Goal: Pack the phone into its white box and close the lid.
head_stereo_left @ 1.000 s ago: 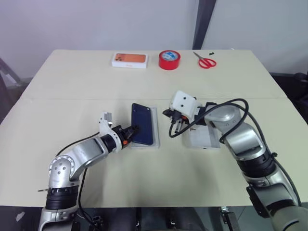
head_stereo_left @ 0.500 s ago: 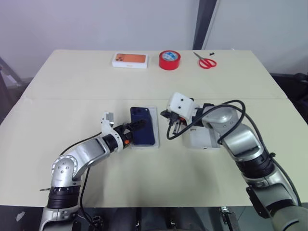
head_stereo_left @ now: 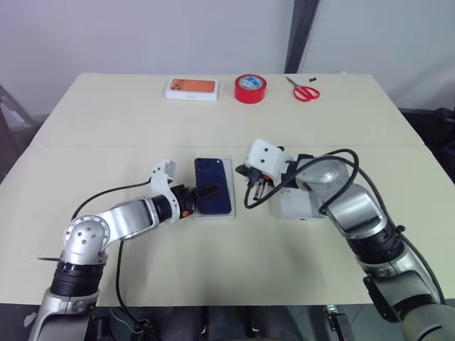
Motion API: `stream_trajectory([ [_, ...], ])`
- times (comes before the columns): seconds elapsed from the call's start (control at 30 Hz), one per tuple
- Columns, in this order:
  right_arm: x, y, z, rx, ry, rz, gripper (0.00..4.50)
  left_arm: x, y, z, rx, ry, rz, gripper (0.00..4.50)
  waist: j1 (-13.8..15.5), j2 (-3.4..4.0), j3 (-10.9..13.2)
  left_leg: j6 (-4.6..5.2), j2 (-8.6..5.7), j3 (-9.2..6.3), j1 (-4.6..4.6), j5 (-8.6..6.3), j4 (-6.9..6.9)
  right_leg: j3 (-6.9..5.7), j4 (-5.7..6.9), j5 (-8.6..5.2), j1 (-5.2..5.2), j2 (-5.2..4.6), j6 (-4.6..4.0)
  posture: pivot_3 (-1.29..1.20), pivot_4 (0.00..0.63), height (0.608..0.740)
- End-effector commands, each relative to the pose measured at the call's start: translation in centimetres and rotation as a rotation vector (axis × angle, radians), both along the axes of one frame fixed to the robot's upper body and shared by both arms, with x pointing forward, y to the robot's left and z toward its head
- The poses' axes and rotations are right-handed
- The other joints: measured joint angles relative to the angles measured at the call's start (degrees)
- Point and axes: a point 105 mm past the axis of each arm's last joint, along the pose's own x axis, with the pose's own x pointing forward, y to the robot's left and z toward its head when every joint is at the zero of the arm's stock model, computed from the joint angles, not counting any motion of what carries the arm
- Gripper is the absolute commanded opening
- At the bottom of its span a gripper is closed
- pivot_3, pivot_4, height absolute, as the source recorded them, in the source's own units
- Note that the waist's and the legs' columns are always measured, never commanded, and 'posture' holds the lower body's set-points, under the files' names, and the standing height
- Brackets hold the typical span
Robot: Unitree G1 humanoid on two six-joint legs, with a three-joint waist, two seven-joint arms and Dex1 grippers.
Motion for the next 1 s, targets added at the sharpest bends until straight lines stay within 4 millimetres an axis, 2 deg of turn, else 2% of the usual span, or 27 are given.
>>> stream_trajectory([
  [0.03,-0.4,0.6,0.8,0.017,-0.034,0.024,0.0,0.1,-0.4,0.6,0.031,-0.041,-0.021,4.4,0.0,0.0,0.0,0.0,0.0,0.0,0.0,0.0,0.0,0.0,0.0,0.0,0.0,0.0,0.0,0.0,0.15,0.725],
  [0.3,-0.4,0.7,0.7,0.019,-0.035,0.02,0.0,0.1,0.6,0.8,0.108,-0.063,-0.021,4.4,-0.1,0.0,0.0,0.0,0.0,0.0,0.0,0.0,0.0,0.0,0.0,0.0,0.0,0.0,0.0,0.0,0.15,0.725],
  [0.63,-0.4,0.8,0.6,0.02,-0.028,0.024,0.0,-0.1,1.5,1.7,0.32,-0.157,-0.086,4.4,0.1,0.0,0.0,0.0,0.0,0.0,-0.01,0.0,0.0,0.0,-0.01,0.0,-0.01,-0.01,0.0,0.0,0.15,0.725],
  [0.77,-0.3,0.8,0.5,0.022,-0.027,0.022,0.0,0.2,1.9,2.2,0.331,-0.19,-0.069,4.4,0.0,0.0,0.0,0.0,0.0,0.0,-0.01,0.0,0.0,0.0,-0.01,0.0,-0.01,-0.01,0.0,0.0,0.15,0.725],
  [0.87,-0.2,0.6,0.3,0.022,-0.022,0.008,0.0,0.8,3.1,3.2,0.351,-0.261,-0.011,4.4,0.0,0.01,0.0,0.0,0.0,0.0,-0.01,0.0,0.0,0.0,0.0,0.0,-0.02,0.0,0.0,0.0,0.15,0.725],
  [1.0,0.2,-0.1,-0.4,0.011,0.004,-0.041,0.0,1.9,5.8,4.3,0.449,-0.387,0.122,4.4,-0.1,0.01,0.0,0.0,0.0,0.01,-0.02,0.0,-0.01,0.0,-0.01,0.0,-0.02,0.0,0.0,0.0,0.15,0.725],
])
